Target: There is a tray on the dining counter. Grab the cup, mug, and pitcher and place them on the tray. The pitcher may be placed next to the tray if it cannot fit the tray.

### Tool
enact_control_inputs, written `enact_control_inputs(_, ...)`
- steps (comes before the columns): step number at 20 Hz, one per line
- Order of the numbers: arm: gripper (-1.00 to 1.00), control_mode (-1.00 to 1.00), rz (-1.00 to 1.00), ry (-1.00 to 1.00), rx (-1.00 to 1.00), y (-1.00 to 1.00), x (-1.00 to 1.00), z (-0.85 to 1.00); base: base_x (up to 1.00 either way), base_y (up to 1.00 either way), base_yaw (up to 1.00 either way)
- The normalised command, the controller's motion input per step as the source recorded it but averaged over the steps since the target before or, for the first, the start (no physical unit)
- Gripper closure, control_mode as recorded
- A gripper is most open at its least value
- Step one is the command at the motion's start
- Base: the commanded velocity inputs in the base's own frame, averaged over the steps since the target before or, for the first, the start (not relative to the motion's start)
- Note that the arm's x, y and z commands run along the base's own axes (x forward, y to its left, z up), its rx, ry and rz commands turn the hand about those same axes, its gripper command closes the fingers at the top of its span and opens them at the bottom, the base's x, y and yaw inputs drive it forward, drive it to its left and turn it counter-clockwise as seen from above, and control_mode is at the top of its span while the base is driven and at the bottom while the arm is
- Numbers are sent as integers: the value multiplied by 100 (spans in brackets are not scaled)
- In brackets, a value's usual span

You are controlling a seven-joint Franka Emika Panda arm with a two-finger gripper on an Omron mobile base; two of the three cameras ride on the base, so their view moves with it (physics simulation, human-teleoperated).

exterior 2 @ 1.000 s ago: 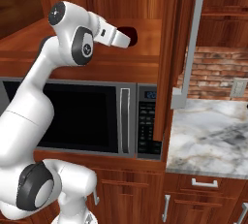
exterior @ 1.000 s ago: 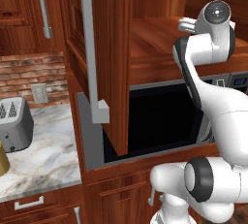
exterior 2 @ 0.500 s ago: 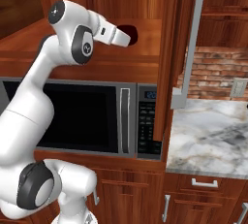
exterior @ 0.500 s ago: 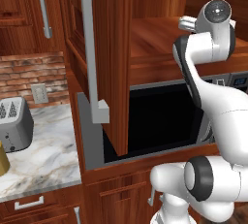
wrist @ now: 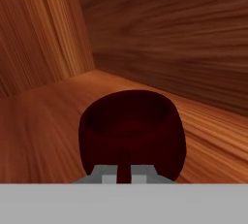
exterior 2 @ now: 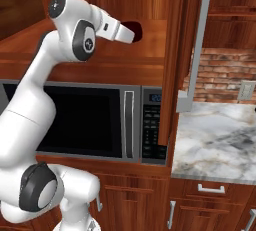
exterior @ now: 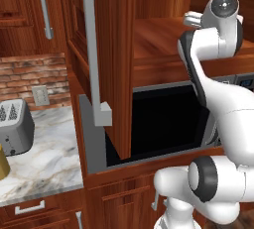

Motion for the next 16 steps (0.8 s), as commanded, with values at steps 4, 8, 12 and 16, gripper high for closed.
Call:
enact_control_inputs(4,100,-100,0,0,0,0,-28,0,0,0,0)
enact_control_inputs(8,100,-100,0,0,0,0,-59,0,0,0,0)
enact_control_inputs(12,100,-100,0,-1,0,0,-69,0,0,0,0)
enact_control_inputs(16,100,-100,0,-1,0,1,-79,0,0,0,0)
